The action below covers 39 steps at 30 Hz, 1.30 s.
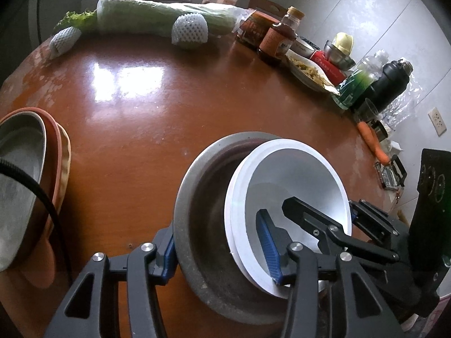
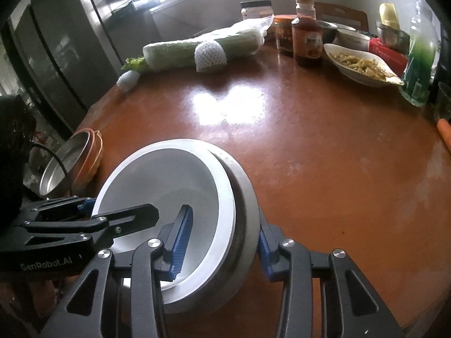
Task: Organize plates and bowls
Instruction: 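Lift the steel bowl stack with the left gripper and carry it toward the silver tray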
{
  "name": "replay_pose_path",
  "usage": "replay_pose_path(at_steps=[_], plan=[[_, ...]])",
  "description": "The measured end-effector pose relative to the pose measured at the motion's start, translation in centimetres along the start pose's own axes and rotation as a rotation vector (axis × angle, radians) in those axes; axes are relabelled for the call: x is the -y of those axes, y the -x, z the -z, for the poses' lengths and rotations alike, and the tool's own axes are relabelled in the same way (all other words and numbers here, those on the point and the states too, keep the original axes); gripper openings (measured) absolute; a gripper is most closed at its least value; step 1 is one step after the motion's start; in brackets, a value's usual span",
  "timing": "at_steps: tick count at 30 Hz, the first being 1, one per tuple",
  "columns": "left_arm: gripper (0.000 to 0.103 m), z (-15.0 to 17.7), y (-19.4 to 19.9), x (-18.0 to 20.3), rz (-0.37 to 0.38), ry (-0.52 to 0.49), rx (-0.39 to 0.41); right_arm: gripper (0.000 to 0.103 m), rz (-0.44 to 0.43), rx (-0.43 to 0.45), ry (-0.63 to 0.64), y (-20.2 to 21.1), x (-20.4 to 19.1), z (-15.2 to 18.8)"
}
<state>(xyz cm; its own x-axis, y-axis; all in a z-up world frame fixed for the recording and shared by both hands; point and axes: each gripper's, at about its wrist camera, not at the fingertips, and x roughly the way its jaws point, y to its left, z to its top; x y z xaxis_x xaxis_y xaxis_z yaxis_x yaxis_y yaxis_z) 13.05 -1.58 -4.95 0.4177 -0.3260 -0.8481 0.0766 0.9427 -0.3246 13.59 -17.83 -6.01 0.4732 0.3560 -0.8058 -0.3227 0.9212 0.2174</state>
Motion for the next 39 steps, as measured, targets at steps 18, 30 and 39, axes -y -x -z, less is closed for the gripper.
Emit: replay_pose_path(at_steps=[18, 30, 39], plan=[[0.049, -2.0, 2.9, 0.3, -0.031, -0.023, 0.072, 0.043, -0.001, 0.053, 0.03, 1.4, -1.1, -2.2], [0.049, -2.4, 5.0, -0.5, -0.038, -0.02, 0.113, 0.043, -0.004, 0.083, 0.064, 2.4, -2.9, -3.4], [0.049, -2.0, 6.1, -1.8, -0.036, -0.005, 0.134, 0.042, 0.0, 0.089, 0.085, 2.3, -4.5, -3.8]])
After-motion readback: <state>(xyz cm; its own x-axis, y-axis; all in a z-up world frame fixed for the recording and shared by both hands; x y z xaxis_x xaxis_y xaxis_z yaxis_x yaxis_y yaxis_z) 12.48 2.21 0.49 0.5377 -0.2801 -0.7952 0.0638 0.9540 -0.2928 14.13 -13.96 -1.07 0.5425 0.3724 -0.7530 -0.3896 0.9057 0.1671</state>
